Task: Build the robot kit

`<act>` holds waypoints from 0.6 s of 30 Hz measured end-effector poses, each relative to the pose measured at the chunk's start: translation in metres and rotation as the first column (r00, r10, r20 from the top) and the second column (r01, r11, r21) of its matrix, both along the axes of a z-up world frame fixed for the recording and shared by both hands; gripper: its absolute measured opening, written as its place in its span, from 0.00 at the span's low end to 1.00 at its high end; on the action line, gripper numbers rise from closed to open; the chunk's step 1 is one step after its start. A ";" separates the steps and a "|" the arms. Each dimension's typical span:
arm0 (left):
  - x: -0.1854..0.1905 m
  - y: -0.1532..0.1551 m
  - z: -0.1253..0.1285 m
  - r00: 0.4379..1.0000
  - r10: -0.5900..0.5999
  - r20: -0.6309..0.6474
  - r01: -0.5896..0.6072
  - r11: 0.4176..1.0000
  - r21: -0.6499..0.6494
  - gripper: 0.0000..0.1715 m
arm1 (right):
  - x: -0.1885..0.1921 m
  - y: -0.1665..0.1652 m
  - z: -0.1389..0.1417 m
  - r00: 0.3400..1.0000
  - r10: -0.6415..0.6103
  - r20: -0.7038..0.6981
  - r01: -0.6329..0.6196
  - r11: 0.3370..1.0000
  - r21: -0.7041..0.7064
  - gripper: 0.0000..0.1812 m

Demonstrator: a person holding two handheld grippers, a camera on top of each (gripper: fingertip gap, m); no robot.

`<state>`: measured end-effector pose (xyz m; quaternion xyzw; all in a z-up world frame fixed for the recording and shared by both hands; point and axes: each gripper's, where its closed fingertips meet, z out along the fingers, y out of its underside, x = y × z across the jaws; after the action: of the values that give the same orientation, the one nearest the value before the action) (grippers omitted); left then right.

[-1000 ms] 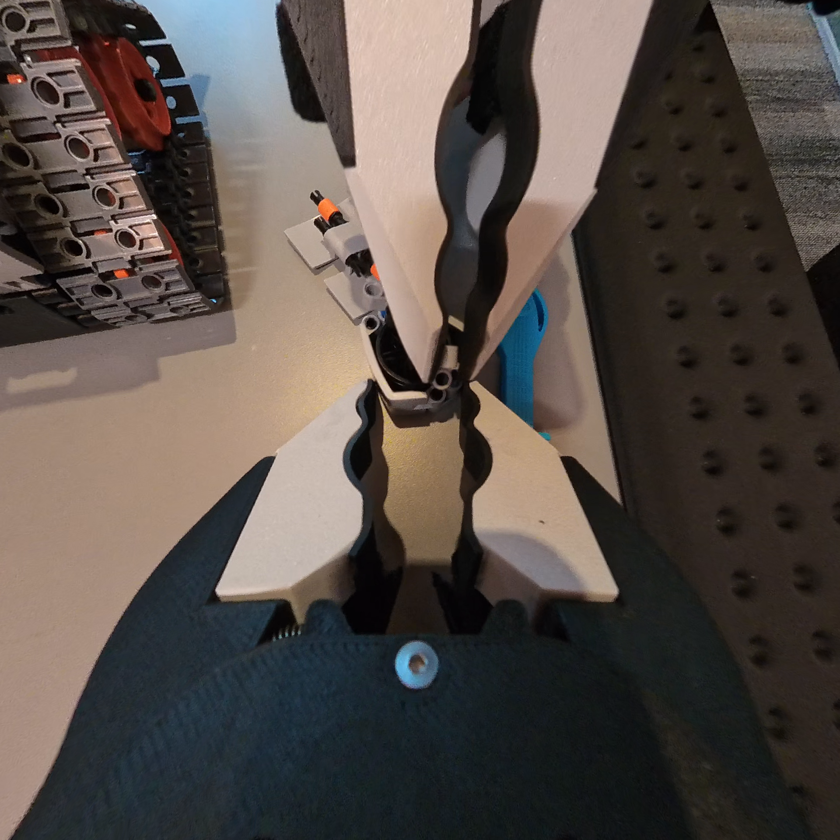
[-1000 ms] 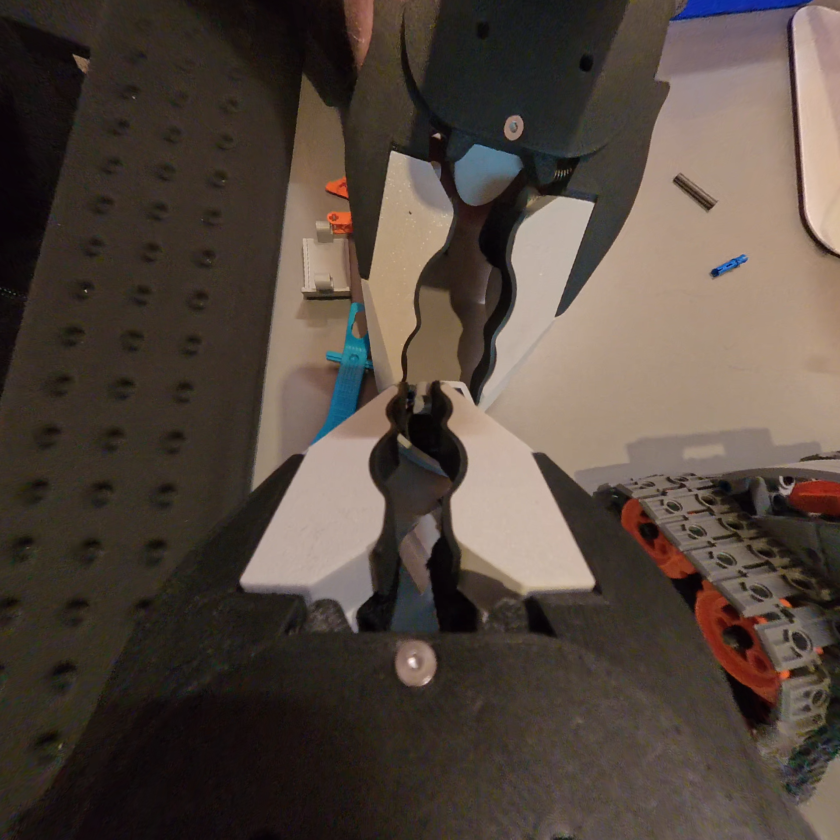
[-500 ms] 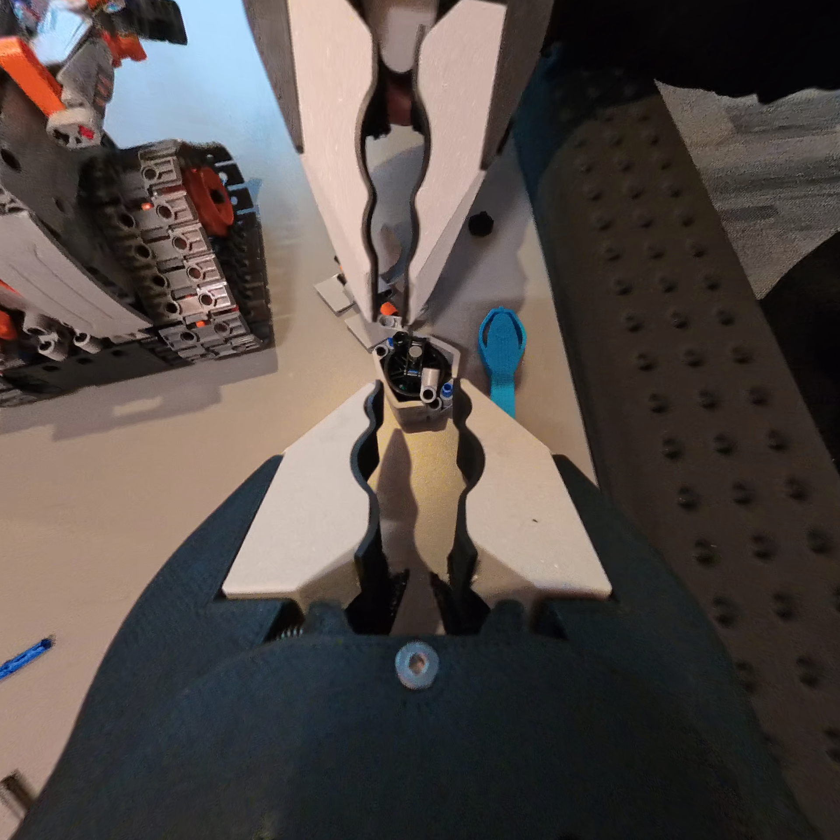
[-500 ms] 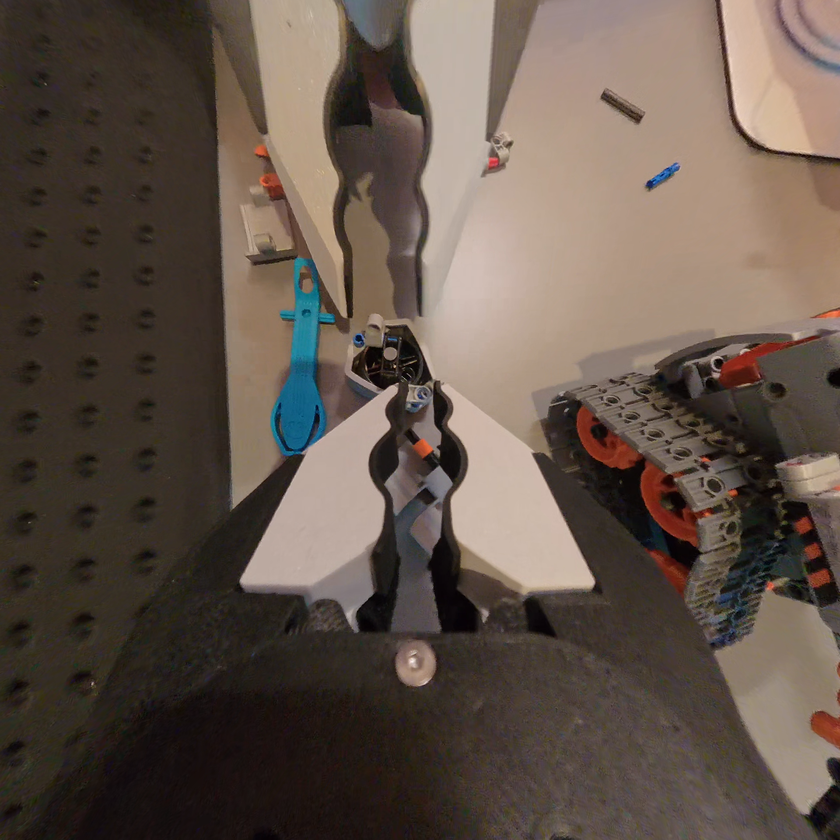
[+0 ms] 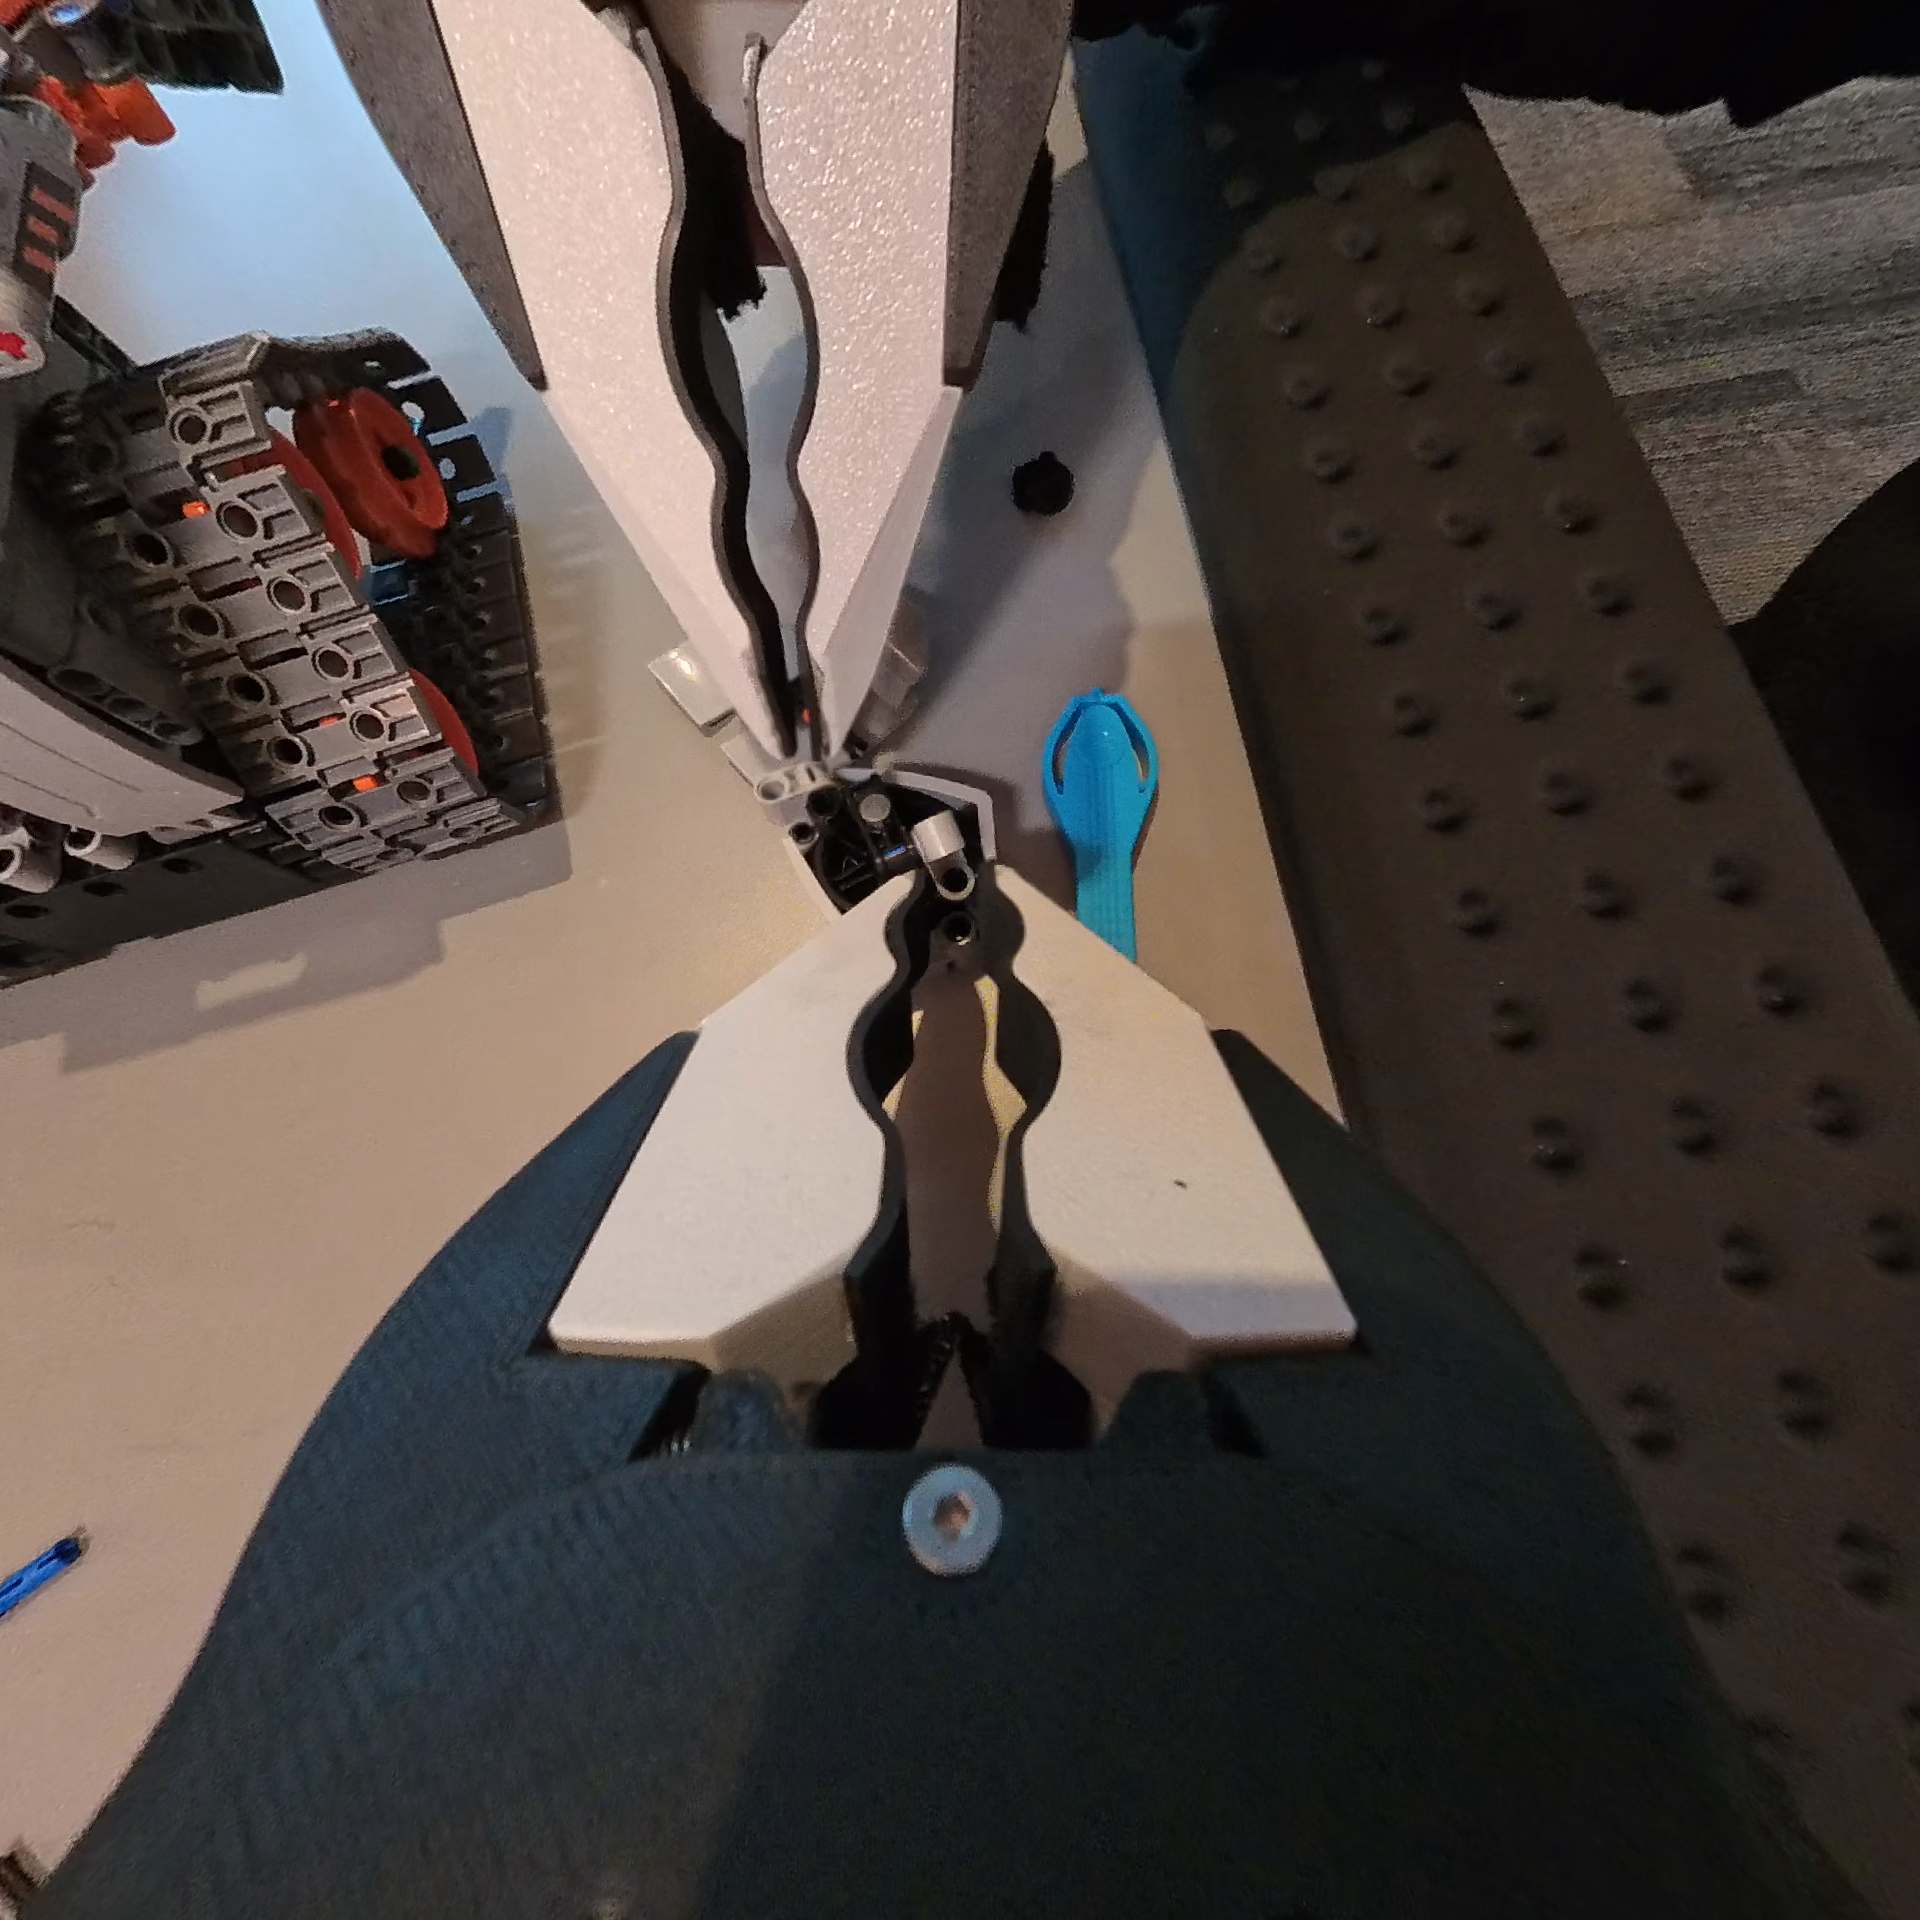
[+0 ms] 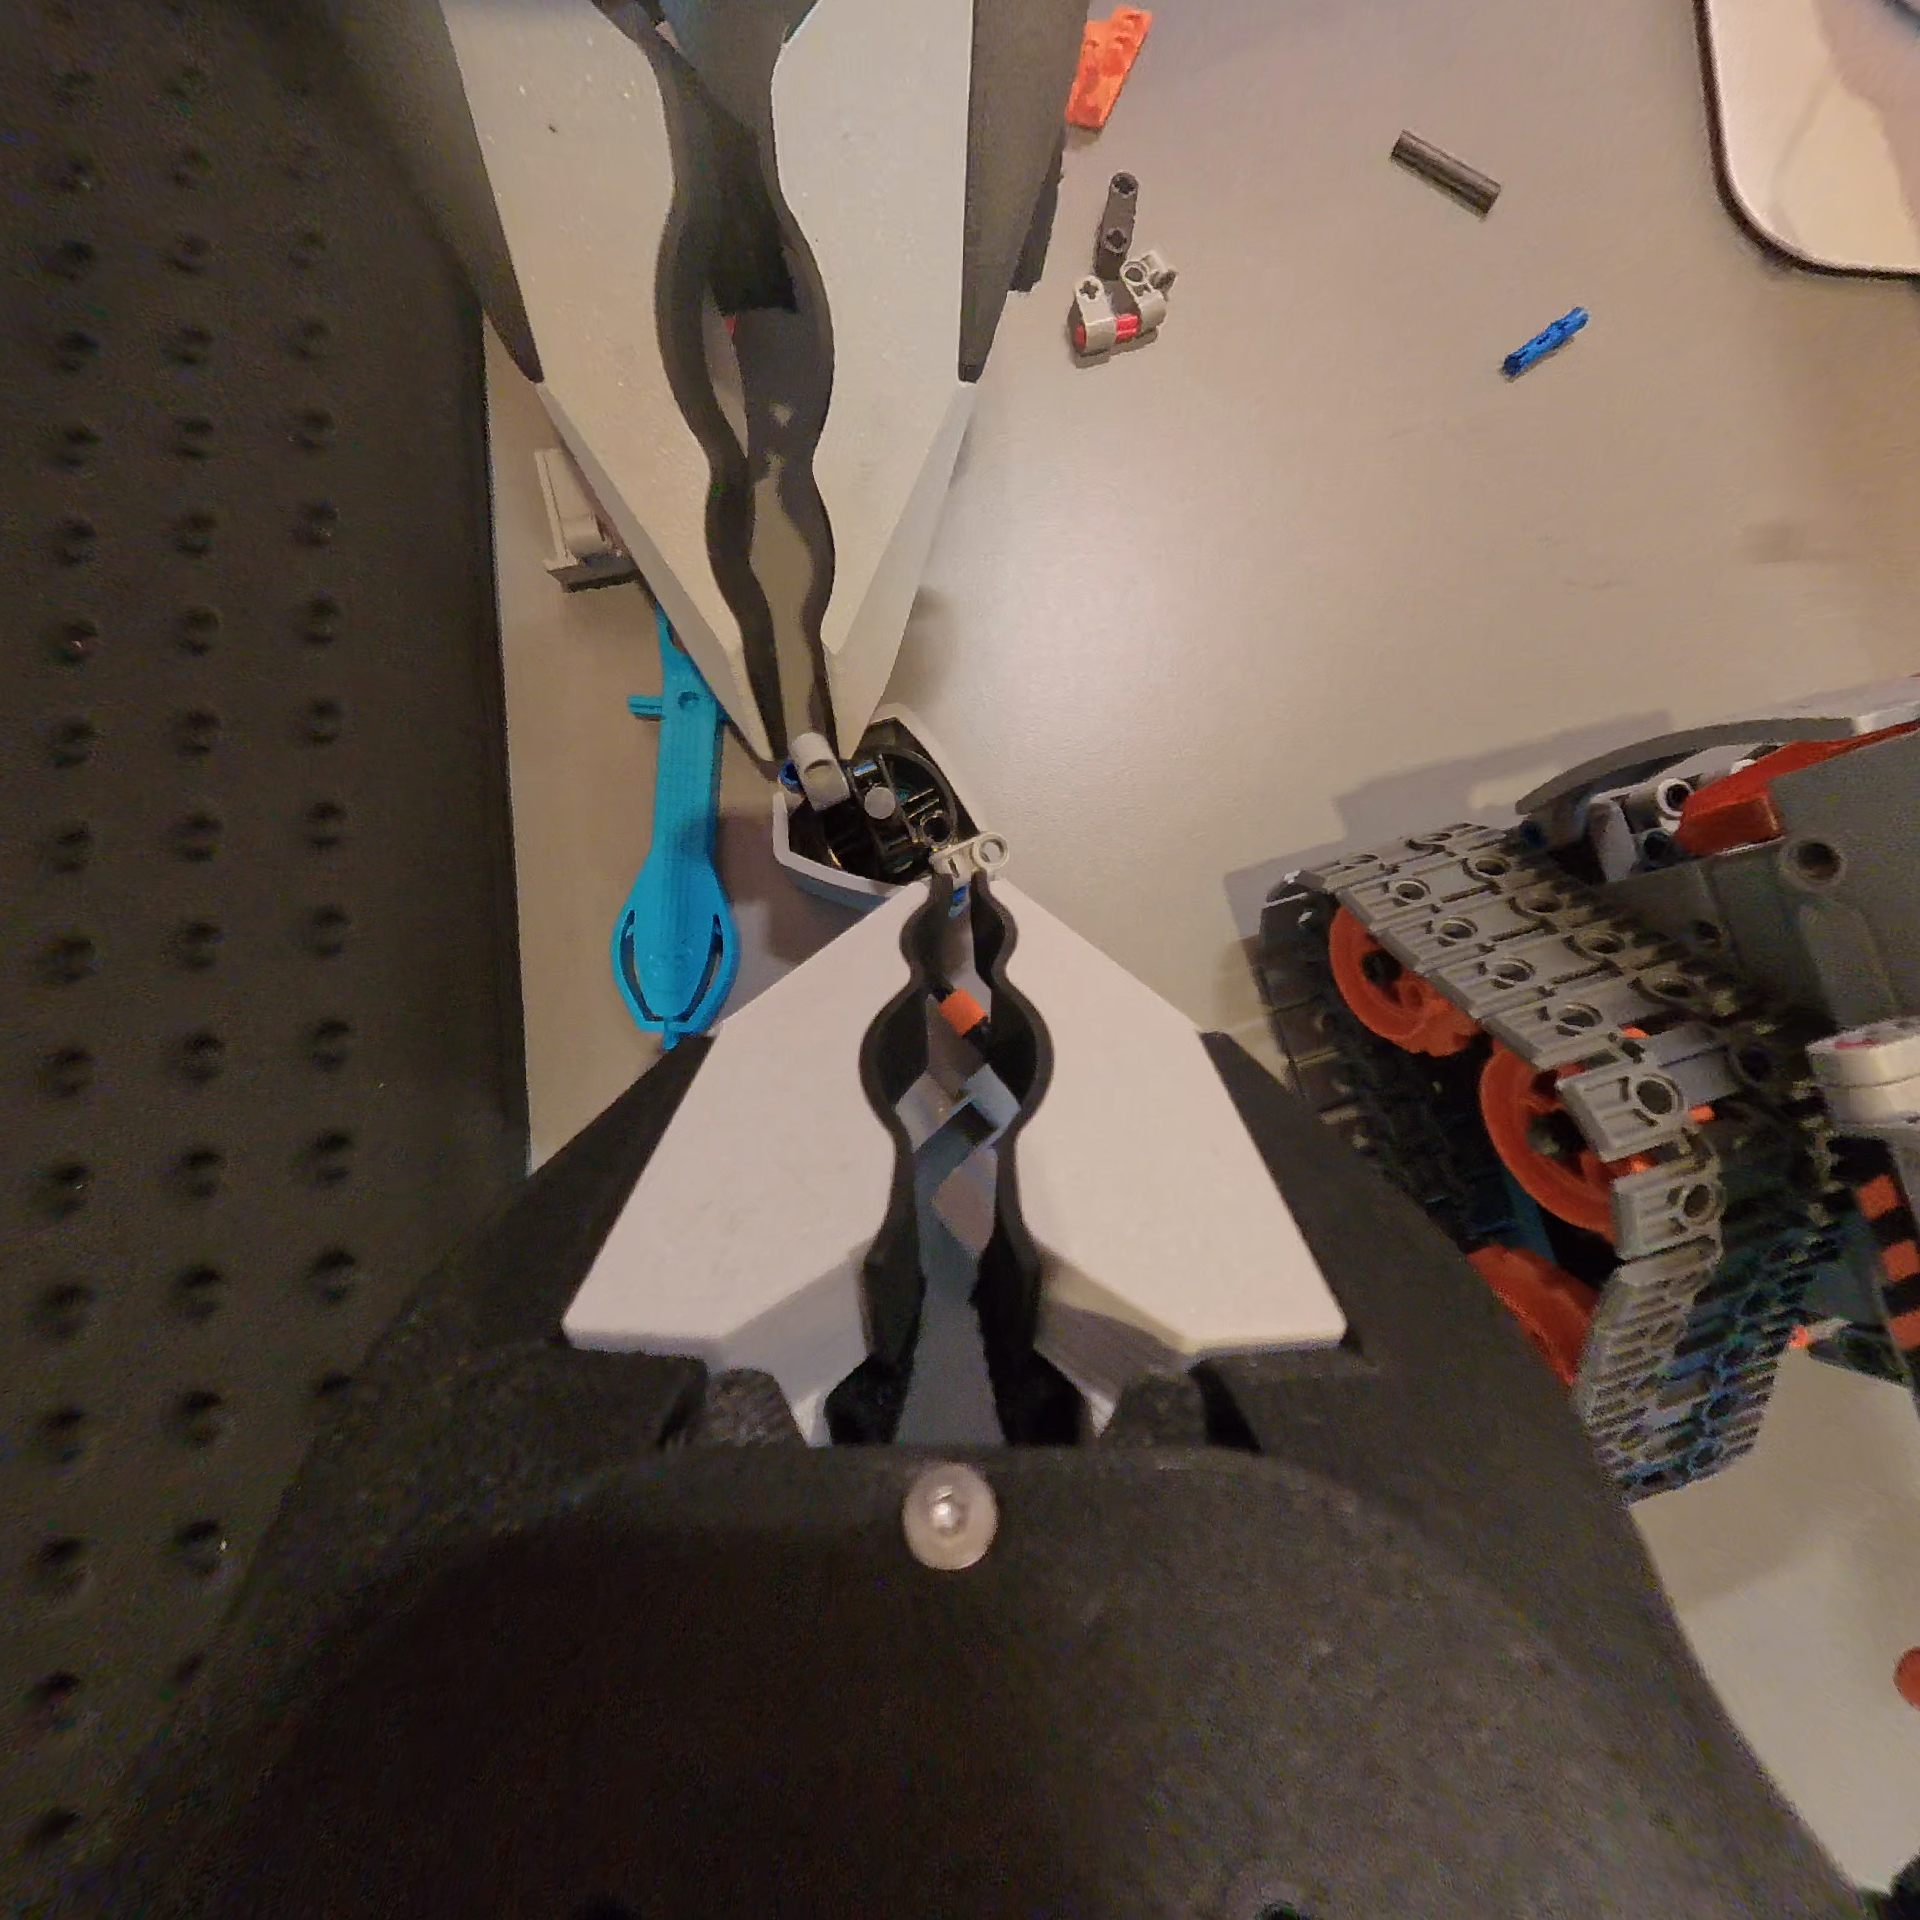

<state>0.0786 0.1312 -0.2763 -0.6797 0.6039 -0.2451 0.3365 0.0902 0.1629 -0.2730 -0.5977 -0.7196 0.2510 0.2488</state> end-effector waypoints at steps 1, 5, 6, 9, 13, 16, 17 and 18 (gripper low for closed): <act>0.000 0.000 0.002 1.000 0.002 0.007 -0.002 1.000 0.000 0.04 | 0.000 0.001 0.001 1.000 0.000 -0.004 0.000 1.000 0.003 0.02; 0.001 0.001 0.009 0.999 0.010 0.035 -0.010 1.000 0.008 0.10 | -0.004 0.005 0.007 1.000 -0.003 -0.021 0.003 1.000 0.002 0.05; 0.001 0.000 0.010 0.999 0.009 0.037 -0.009 1.000 0.009 0.11 | -0.005 0.005 0.006 1.000 0.001 -0.011 -0.001 1.000 0.004 0.06; 0.002 0.000 0.005 1.000 0.011 0.006 -0.012 1.000 0.024 0.11 | -0.006 0.004 0.002 1.000 0.019 0.009 -0.018 1.000 -0.014 0.05; 0.002 0.003 0.006 1.000 0.030 0.011 -0.030 0.999 0.024 0.06 | -0.005 0.002 0.002 1.000 0.023 0.004 -0.023 0.999 -0.034 0.02; 0.003 0.003 0.007 0.999 0.027 0.022 -0.027 1.000 0.010 0.04 | -0.006 0.002 0.001 1.000 0.017 0.000 -0.017 0.999 -0.044 0.01; 0.003 0.002 0.007 0.999 0.026 0.024 -0.026 1.000 0.009 0.03 | -0.006 0.002 0.000 1.000 0.017 0.001 -0.017 0.999 -0.045 0.01; 0.003 0.003 0.007 0.999 0.027 0.024 -0.028 1.000 0.010 0.03 | -0.006 0.002 0.000 1.000 0.015 0.006 -0.014 0.999 -0.048 0.01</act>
<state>0.0820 0.1338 -0.2692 -0.6831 0.5917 -0.2455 0.3507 0.0843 0.1648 -0.2729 -0.5990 -0.7186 0.2679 0.2303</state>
